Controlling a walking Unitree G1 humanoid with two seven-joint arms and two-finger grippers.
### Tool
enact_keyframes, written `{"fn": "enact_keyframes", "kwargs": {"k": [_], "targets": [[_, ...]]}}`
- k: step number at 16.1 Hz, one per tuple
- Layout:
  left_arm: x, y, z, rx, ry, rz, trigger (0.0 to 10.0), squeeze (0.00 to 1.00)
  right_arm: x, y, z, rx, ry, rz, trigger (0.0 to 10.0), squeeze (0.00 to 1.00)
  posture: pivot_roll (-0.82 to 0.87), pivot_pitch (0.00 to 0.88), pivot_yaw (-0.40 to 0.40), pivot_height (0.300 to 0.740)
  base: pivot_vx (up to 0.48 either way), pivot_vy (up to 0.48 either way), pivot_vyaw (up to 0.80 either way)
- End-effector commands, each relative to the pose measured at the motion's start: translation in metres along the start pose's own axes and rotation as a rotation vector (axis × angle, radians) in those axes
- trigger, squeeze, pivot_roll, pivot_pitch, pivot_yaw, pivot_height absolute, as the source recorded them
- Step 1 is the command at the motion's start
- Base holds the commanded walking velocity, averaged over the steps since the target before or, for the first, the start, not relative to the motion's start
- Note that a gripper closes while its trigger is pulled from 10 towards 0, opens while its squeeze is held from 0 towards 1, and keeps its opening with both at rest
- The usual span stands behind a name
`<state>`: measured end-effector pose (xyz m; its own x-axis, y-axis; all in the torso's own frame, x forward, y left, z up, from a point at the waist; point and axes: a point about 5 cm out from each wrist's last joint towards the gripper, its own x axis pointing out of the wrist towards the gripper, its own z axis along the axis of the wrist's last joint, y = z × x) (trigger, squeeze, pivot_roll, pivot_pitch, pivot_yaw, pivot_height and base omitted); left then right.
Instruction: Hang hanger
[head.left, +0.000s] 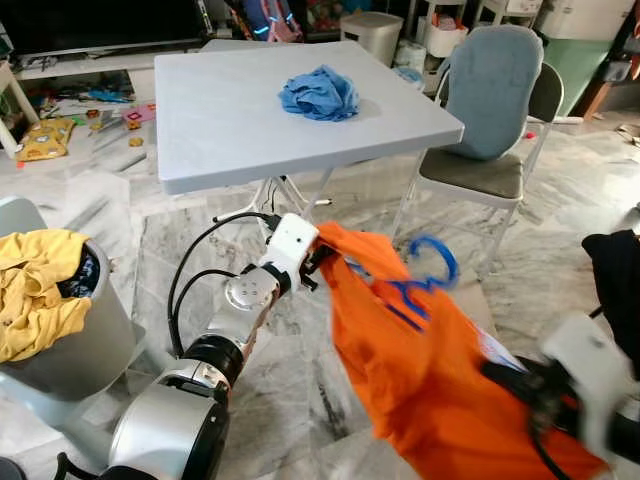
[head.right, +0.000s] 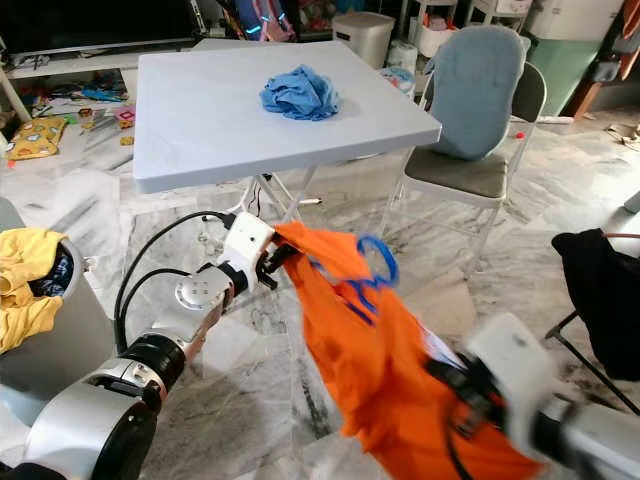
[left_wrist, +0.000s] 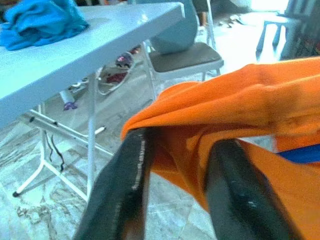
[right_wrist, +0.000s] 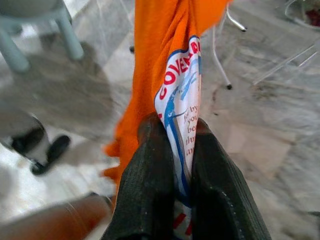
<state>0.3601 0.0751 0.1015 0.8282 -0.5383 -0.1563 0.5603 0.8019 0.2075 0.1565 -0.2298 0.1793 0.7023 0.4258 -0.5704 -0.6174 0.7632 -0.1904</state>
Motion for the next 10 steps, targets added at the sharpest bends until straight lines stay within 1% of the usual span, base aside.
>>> {"fn": "enact_keyframes", "kwargs": {"k": [1, 2, 4, 5, 6, 7, 8, 9, 10], "targets": [[-0.005, 0.022, -0.001, -0.008, 0.026, 0.106, 0.0, 0.0, -0.015, -0.011, -0.004, -0.067, 0.062, -0.056, 10.0, 0.0, -0.1, 0.0, -0.013, 0.74, 0.0, 0.0, 0.0], [-0.005, 0.02, -0.002, -0.01, 0.028, 0.104, 0.0, 0.0, -0.03, -0.019, -0.014, -0.13, 0.154, -0.065, 10.0, 0.0, -0.1, 0.0, -0.013, 0.74, 0.0, 0.0, 0.0], [-0.005, 0.019, -0.002, -0.012, 0.03, 0.098, 0.0, 0.0, -0.043, -0.031, -0.017, -0.171, 0.191, -0.098, 10.0, 0.0, -0.11, 0.0, -0.013, 0.74, 0.0, 0.0, 0.0], [-0.004, 0.017, -0.003, -0.014, 0.032, 0.095, 0.0, 0.0, -0.054, -0.038, -0.016, -0.212, 0.21, -0.104, 10.0, 0.0, -0.11, 0.0, -0.014, 0.74, 0.0, 0.0, 0.0], [-0.004, 0.017, -0.003, -0.015, 0.033, 0.093, 0.0, 0.0, -0.057, -0.039, -0.015, -0.223, 0.207, -0.1, 10.0, 0.0, -0.11, 0.0, -0.014, 0.74, 0.0, 0.0, 0.0], [-0.004, 0.016, -0.004, -0.018, 0.037, 0.089, 0.0, 0.0, -0.074, -0.047, -0.006, -0.262, 0.188, -0.095, 10.0, 0.0, -0.11, 0.0, -0.015, 0.74, 0.0, 0.0, 0.0], [-0.004, 0.015, -0.004, -0.024, 0.039, 0.085, 0.0, 0.0, -0.082, -0.051, -0.001, -0.275, 0.18, -0.099, 10.0, 0.0, -0.11, 0.0, -0.016, 0.74, 0.0, 0.0, 0.0], [-0.004, 0.015, -0.005, -0.028, 0.041, 0.077, 0.0, 0.0, -0.086, -0.053, 0.001, -0.282, 0.178, -0.103, 10.0, 0.0, -0.11, 0.0, -0.017, 0.74, 0.0, 0.0, 0.0], [-0.003, 0.008, -0.009, -0.035, 0.069, 0.038, 0.0, 0.0, -0.095, -0.058, 0.007, -0.308, 0.167, -0.108, 10.0, 0.0, -0.12, 0.0, -0.02, 0.74, 0.0, 0.0, 0.0]]}}
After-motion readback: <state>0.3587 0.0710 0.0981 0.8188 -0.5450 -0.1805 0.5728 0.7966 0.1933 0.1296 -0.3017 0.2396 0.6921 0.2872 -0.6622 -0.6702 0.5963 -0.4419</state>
